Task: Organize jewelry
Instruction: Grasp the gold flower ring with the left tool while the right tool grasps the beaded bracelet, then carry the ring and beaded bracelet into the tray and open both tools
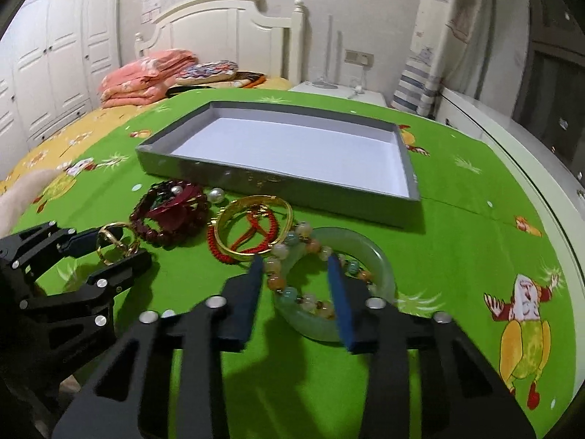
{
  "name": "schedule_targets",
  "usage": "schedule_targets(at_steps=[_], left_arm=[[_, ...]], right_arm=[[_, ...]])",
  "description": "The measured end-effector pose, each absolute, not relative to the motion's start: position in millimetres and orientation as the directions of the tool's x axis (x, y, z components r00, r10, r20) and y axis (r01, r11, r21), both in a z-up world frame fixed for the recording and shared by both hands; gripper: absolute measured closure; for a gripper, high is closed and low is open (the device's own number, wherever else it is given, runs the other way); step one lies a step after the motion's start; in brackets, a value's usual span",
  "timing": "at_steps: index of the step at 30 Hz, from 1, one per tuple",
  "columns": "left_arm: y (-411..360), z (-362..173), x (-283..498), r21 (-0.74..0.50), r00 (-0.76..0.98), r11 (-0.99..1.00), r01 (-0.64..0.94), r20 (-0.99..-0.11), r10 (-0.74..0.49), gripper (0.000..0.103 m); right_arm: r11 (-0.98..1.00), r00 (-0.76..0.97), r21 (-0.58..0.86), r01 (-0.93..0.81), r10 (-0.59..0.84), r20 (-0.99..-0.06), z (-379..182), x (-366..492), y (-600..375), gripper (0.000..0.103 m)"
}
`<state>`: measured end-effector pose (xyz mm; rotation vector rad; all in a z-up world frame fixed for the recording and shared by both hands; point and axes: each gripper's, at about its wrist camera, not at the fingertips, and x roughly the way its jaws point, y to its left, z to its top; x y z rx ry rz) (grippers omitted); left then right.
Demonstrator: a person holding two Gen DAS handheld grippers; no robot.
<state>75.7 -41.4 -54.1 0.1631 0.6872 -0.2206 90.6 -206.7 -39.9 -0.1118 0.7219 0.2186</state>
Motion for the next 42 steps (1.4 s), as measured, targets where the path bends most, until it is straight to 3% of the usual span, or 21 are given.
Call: schedule_targets(at_steps=[4,13,23,42], left_arm=[[-33,-53,73,0.049,0.758,0.969,0.242,-0.633,-0.157,0.063],[-10,-39,63,-0.016,0.808,0.977,0.211,-0.560,-0.184,0.063],[-13,-27,50,0.032,0.857,0.980,0.197,-0.491,-0.156,0.063],[-27,2,82,0.045,0.878,0.978,0.201,-0.452,-0.160,0.063]], right_arm=[[0.962,0.750,-0.061,-0.266,0.167,-0.639,-39,82,-202,0.090],[0.968,0.821,0.001,-0.250,0.213,-0.529,-27,62,-218,0.090],[0.975,0.888,0.037,-0.218,0.214,-0.407,-7,39,-220,0.090],[0.970,0.903,-0.011,-0.245,0.224,-0.368,17,72,-198,0.090]])
